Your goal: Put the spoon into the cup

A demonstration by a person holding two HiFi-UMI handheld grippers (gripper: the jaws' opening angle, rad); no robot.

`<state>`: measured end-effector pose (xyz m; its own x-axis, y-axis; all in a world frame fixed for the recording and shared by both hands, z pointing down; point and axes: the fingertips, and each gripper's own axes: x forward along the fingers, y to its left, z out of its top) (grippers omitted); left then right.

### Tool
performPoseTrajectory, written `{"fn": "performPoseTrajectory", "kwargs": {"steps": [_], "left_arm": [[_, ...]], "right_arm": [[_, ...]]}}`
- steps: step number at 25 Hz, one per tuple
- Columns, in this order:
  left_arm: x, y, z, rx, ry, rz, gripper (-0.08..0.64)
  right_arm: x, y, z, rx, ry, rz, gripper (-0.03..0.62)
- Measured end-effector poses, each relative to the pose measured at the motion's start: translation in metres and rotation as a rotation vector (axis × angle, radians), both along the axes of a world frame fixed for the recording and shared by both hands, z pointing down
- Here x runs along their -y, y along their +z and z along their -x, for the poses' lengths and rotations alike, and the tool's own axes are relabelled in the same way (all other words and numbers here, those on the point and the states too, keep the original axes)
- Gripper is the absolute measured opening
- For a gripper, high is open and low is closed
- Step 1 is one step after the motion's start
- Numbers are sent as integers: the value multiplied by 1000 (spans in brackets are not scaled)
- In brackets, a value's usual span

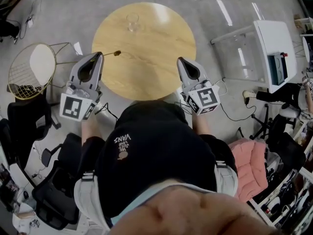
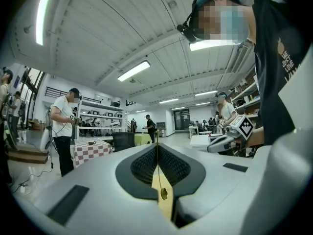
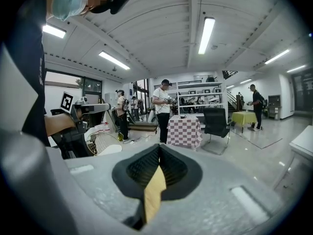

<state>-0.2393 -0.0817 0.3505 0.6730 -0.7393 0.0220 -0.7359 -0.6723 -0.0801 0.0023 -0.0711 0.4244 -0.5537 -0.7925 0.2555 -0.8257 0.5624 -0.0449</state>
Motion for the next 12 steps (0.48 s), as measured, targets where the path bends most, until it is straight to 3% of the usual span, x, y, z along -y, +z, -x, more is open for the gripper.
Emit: {"fn": "performPoseTrajectory", "kwargs": {"steps": [12], "left_arm": [[51, 4, -27, 47, -48, -17, 11]], "right_arm": [[34, 6, -27, -2, -64, 13, -2]]}}
